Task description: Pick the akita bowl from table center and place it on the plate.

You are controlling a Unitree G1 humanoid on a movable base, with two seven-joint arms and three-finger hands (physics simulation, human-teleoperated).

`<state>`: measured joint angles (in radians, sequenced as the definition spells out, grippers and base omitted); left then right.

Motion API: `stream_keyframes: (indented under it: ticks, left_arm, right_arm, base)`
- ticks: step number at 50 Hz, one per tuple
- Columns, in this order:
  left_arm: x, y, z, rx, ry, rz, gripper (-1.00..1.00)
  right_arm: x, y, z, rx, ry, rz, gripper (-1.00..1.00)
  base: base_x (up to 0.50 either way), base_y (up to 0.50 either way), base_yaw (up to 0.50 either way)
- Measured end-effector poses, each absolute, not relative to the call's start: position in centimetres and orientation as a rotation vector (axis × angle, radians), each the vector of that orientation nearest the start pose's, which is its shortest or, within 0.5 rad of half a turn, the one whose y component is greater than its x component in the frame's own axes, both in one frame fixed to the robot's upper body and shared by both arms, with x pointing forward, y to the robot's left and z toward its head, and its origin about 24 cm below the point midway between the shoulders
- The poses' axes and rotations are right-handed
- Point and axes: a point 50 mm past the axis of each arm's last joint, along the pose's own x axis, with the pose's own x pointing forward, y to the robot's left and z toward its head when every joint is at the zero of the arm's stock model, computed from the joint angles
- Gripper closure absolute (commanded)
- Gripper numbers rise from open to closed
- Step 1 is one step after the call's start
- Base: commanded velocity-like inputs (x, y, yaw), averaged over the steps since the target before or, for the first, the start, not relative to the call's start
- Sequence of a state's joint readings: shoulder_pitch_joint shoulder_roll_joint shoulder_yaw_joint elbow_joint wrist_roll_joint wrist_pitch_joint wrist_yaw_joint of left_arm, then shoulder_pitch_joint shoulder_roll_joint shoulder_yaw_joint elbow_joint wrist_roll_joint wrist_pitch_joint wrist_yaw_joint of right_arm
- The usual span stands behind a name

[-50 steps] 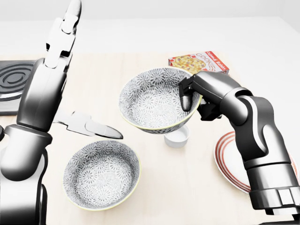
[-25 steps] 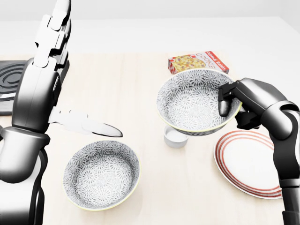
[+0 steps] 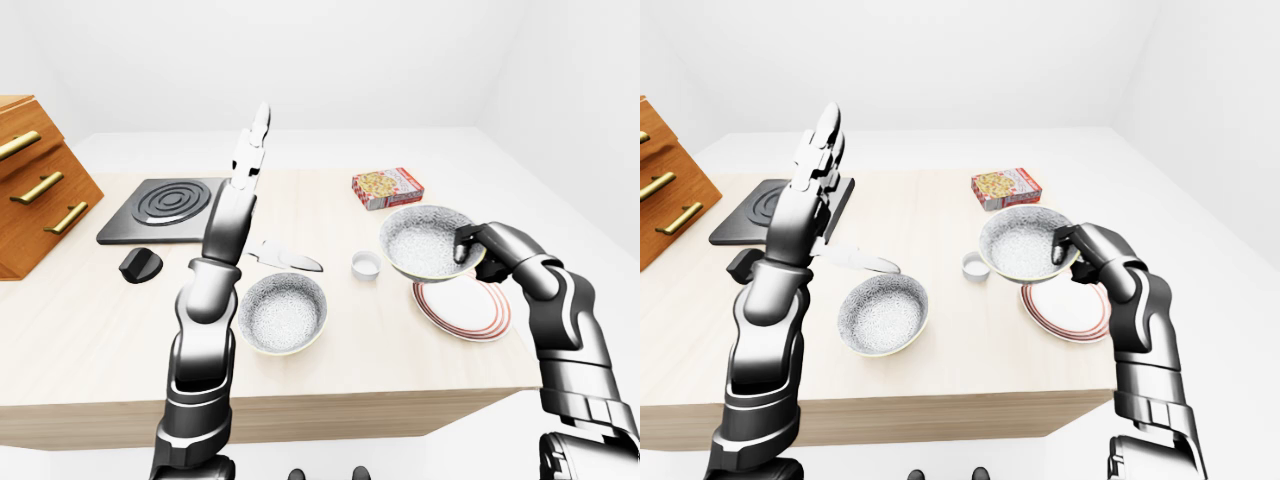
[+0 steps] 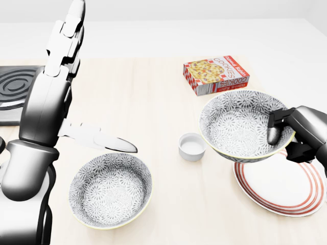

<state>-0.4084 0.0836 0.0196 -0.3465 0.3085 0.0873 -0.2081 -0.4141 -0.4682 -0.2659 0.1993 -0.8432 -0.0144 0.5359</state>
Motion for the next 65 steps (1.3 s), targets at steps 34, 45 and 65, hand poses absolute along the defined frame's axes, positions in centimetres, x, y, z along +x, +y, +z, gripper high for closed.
stream_keyframes:
  ticks: [34,45,65]
  left_arm:
    - [28.0,12.4,21.2,0.429,-0.618,-0.165,-1.0]
    - [28.0,12.3,21.1,0.432,-0.615,-0.169,-1.0]
    - [28.1,12.3,20.6,0.433,-0.593,-0.173,-1.0]
  right_arm:
    - [29.4,-31.2,10.5,-1.182,0.267,-0.003,1.0]
    - [29.3,-32.3,9.0,-1.176,0.317,-0.028,1.0]
    - [28.8,-33.9,6.3,-1.154,0.424,-0.067,1.0]
  base:
    - [0.0,0.0,0.0]
    - [0.0,0.0,0.0]
    - [0.0,0.0,0.0]
